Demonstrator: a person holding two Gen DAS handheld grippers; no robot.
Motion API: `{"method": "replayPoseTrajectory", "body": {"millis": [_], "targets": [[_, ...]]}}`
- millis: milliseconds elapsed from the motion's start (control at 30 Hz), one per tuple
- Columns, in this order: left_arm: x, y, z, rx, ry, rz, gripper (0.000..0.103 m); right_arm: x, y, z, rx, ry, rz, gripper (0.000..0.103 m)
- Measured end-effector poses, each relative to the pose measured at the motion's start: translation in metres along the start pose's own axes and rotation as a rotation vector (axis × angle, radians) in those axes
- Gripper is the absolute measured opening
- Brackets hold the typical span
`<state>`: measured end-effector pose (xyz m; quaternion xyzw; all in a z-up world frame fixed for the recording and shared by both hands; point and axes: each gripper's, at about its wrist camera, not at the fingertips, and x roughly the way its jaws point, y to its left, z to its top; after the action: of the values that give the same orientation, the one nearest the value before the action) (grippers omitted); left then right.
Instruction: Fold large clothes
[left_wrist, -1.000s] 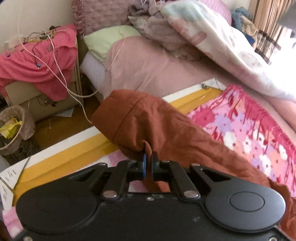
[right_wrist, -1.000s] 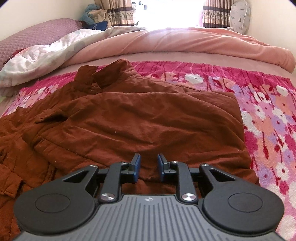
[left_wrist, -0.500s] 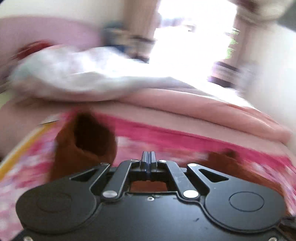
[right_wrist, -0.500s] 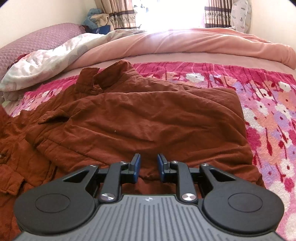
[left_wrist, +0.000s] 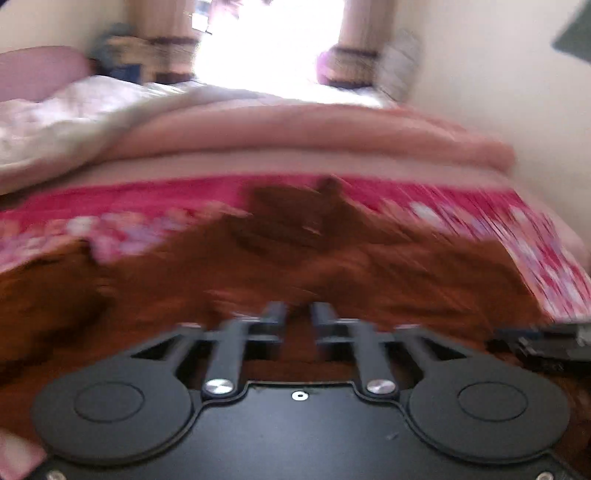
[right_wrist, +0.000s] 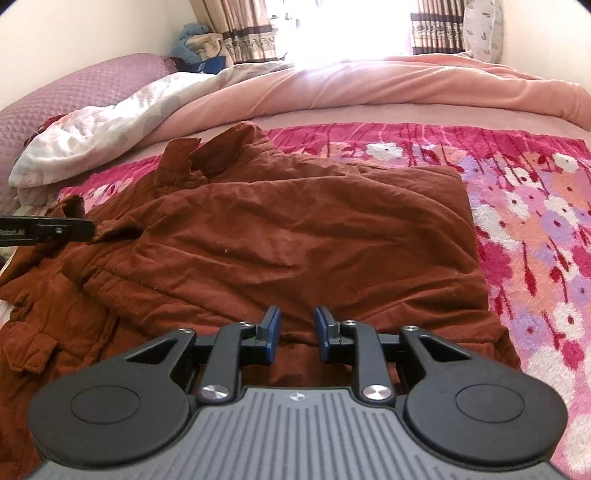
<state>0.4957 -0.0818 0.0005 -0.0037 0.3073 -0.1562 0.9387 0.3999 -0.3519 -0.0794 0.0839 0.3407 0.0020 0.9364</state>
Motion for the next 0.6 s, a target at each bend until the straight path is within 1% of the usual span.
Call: {"method": "replayPoseTrajectory", "body": {"millis": [67,100,167,267,333,400,467,533,600], "targets": [[-0.019,0.027,0.003,-0.016,-0.070,0.092,0.055,0.001,0.000,0.000,0.007,-0.001,0.003,0.030],[-0.024,0.036,0.004,-0.005,-0.080,0.137,0.055,0.001,0.000,-0.001,0.009,-0.004,0.004,0.030],[-0.034,0.059,0.007,0.021,-0.081,0.229,0.055,0.001,0.000,-0.002,0.013,-0.008,0.006,0.032],[-0.038,0.092,0.011,0.043,-0.042,0.328,0.056,0.004,0.000,-0.003,0.020,-0.010,0.006,0.033],[-0.035,0.115,0.011,0.052,0.005,0.373,0.057,0.004,0.001,-0.002,0.021,-0.011,0.005,0.033],[-0.034,0.130,0.004,0.059,0.032,0.408,0.057,0.005,0.001,-0.002,0.020,-0.011,0.004,0.033],[-0.017,0.142,-0.002,0.076,0.088,0.435,0.057,0.005,0.001,-0.002,0.021,-0.007,0.004,0.033],[-0.004,0.152,-0.010,0.083,0.125,0.440,0.057,0.005,0.001,-0.002,0.019,-0.004,0.003,0.033],[0.002,0.154,-0.018,0.105,0.148,0.424,0.057,0.005,0.001,-0.001,0.017,0.001,0.002,0.033]]}}
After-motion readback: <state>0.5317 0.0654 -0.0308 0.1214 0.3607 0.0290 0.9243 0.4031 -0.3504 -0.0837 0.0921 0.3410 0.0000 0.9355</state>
